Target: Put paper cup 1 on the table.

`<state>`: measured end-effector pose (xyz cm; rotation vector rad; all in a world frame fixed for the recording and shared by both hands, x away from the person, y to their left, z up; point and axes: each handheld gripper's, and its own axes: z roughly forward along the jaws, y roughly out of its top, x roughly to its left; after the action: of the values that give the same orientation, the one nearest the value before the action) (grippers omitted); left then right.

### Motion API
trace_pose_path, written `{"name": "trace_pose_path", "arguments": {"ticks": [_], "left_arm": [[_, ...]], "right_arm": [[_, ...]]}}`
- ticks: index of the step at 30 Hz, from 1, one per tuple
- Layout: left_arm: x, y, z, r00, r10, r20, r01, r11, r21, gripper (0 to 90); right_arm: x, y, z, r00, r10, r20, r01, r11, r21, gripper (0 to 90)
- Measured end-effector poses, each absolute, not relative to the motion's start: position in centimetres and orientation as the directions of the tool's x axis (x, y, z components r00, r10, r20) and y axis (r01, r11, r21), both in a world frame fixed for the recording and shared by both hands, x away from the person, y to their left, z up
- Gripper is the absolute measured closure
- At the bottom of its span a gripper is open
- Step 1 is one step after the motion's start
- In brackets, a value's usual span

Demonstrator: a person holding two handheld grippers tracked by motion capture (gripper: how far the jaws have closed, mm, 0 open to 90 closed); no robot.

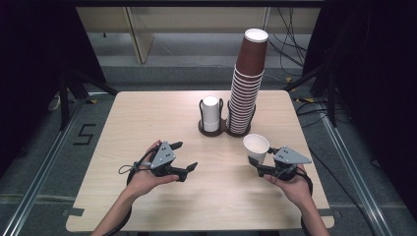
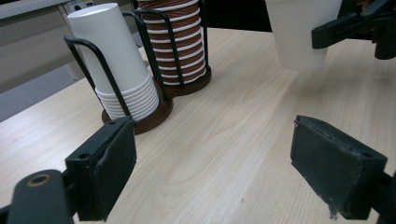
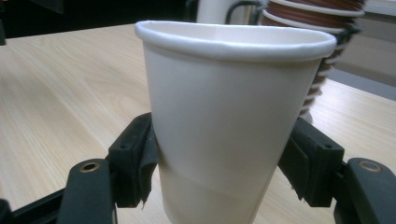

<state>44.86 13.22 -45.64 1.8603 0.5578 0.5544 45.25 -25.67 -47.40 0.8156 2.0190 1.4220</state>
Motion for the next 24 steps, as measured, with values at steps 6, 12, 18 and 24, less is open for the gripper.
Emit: {"name": "trace_pose_path", "arguments": {"ticks": [6, 12, 18, 24], "left_arm": [[44.5, 13.7, -46.1, 0.753, 0.647, 0.119, 0.115, -0.308, 0.944, 14.1], [44.2, 14.1, -46.7, 0.746, 0.656, 0.113, 0.126, -0.306, 0.944, 14.1], [44.1, 14.3, -47.1, 0.742, 0.664, 0.095, 0.134, -0.285, 0.949, 14.1], [44.1, 14.4, -47.2, 0.741, 0.665, 0.094, 0.142, -0.291, 0.946, 14.1]], "right_arm": [[45.0, -26.9, -47.8, -0.645, 0.762, -0.06, 0.222, 0.262, 0.939, 33.5], [45.0, -27.4, -48.4, -0.636, 0.768, -0.074, 0.242, 0.29, 0.926, 33.5], [45.0, -27.7, -48.9, -0.62, 0.782, -0.054, 0.28, 0.286, 0.916, 33.4], [45.0, -27.8, -49.2, -0.626, 0.778, -0.044, 0.298, 0.291, 0.909, 33.2]]}}
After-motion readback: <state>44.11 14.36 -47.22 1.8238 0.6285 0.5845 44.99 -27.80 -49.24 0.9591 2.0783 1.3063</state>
